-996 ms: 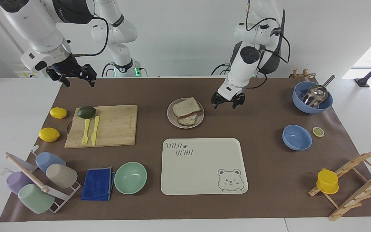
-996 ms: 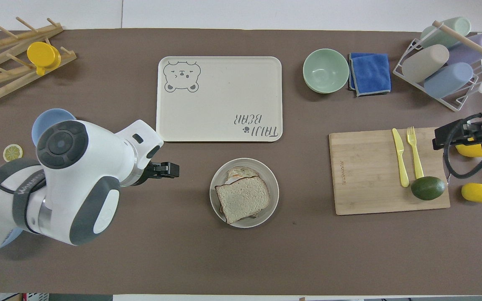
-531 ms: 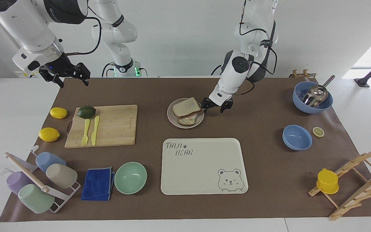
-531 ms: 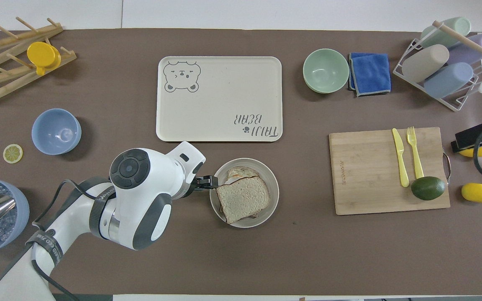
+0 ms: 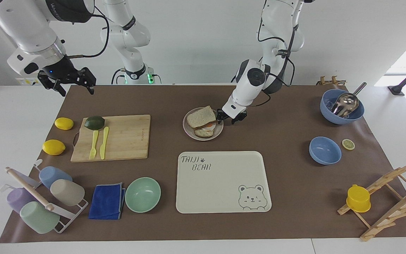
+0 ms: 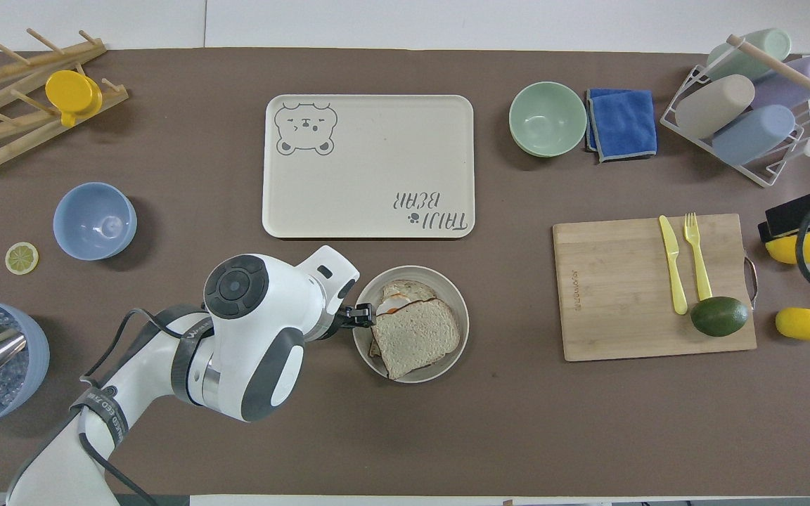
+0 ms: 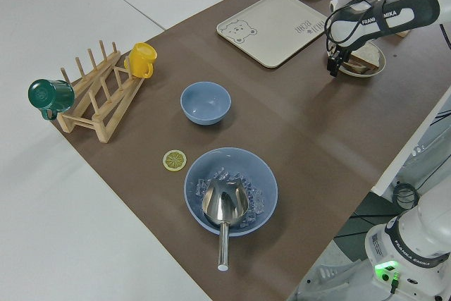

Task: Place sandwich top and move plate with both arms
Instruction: 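Close the left gripper on the grey plate rim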

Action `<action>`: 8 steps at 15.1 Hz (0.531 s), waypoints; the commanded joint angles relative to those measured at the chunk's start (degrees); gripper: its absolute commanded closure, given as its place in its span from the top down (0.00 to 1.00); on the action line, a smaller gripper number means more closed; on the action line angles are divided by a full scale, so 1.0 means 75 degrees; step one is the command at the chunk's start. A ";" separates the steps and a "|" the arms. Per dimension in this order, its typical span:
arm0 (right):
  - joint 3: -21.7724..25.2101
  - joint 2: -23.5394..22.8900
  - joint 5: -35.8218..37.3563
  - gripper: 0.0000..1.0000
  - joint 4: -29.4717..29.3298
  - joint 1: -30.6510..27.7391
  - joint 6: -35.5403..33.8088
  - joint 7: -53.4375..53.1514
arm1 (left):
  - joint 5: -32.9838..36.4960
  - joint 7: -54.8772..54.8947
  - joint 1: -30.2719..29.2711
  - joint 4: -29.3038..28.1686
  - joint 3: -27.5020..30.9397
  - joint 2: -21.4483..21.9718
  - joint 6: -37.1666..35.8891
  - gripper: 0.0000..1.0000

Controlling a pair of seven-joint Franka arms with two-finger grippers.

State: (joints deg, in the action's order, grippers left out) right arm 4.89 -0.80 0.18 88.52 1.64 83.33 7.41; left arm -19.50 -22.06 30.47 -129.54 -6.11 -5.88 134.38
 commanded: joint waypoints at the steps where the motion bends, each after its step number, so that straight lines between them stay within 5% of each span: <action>1: -0.0254 -0.0010 0.0337 1.00 -0.0084 -0.0137 -0.0095 0.0031 | -0.0224 0.0257 0.0109 -0.0118 0.0100 -0.0047 0.0200 0.62; 4: -0.0242 0.0095 0.0620 1.00 0.0150 -0.0137 0.0045 0.0067 | -0.0295 0.0328 0.0109 -0.0118 0.0100 -0.0059 0.0188 0.47; 8: -0.0161 0.0142 0.0609 1.00 0.0221 -0.0125 -0.0013 0.0078 | -0.0353 0.0328 0.0109 -0.0118 0.0100 -0.0059 0.0188 0.40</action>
State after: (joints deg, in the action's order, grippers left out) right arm 4.11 -0.80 4.16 88.83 1.59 83.32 7.41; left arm -20.29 -21.19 30.47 -129.55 -6.05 -6.44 134.39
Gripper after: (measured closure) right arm 0.000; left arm 0.568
